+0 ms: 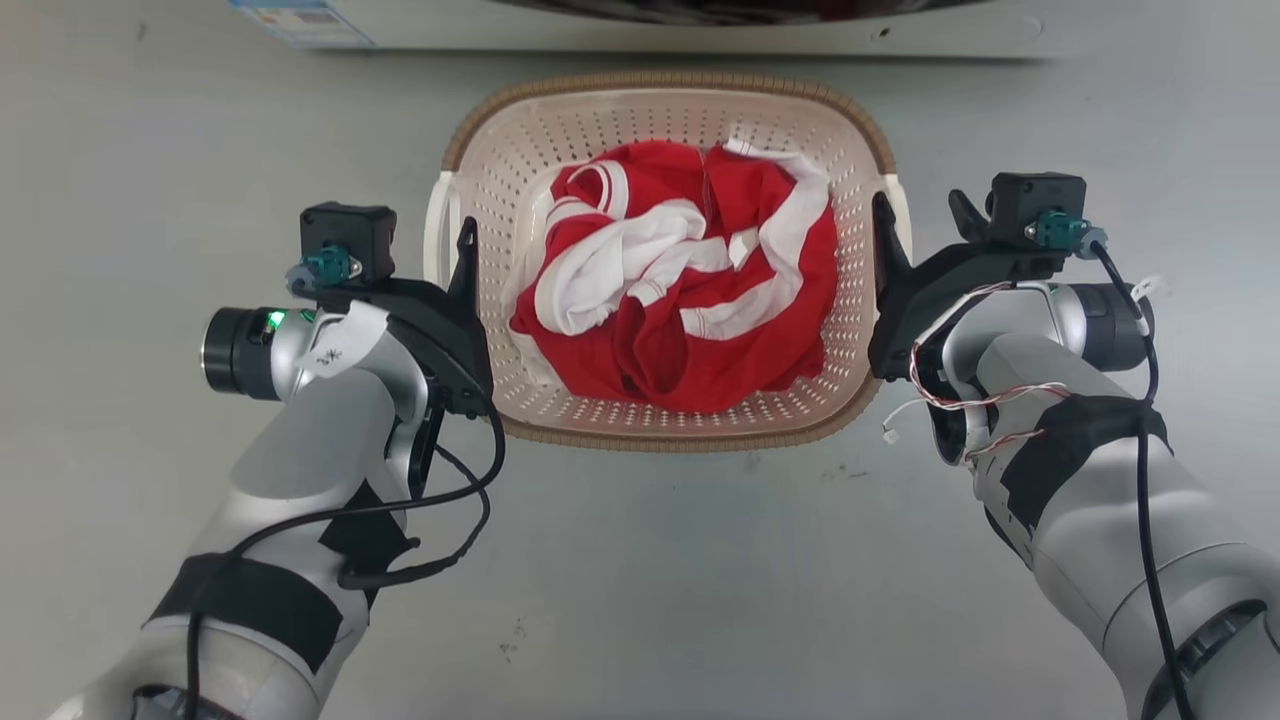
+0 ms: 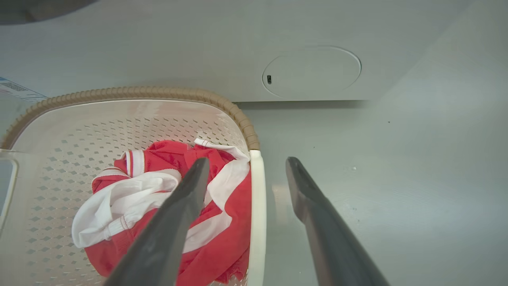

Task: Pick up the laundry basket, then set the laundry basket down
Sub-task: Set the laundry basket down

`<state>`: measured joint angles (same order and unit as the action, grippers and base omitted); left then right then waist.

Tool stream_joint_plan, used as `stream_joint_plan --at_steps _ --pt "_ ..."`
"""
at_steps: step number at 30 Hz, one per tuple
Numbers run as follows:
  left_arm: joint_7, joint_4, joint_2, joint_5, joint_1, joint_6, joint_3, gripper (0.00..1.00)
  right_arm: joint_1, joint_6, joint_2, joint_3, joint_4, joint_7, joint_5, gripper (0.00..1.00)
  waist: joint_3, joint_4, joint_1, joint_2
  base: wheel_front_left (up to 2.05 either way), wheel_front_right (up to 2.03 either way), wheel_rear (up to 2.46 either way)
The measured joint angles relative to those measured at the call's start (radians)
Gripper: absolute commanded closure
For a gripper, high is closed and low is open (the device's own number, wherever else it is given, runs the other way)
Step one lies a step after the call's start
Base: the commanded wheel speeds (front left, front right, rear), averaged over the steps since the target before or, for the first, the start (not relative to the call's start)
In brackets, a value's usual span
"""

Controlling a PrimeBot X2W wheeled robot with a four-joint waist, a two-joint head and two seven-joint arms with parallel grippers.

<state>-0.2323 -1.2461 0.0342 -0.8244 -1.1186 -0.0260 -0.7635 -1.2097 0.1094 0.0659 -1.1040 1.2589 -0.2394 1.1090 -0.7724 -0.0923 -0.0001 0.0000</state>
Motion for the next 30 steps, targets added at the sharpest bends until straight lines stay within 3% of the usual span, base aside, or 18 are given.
stream_joint_plan --at_steps 17,30 --pt "-0.017 0.073 0.005 0.009 0.208 0.007 0.03 0.0 0.169 -0.032 0.003 0.064 -0.04 -0.01 0.0 0.0 0.25 0.008 -0.0001 0.0 0.0 0.0 0.0" --pt "-0.017 0.232 0.062 0.073 0.428 -0.046 0.081 0.0 0.379 -0.029 0.02 0.156 -0.151 -0.01 -0.036 0.0 0.442 0.013 0.0 -0.0001 0.0 0.0 0.0"
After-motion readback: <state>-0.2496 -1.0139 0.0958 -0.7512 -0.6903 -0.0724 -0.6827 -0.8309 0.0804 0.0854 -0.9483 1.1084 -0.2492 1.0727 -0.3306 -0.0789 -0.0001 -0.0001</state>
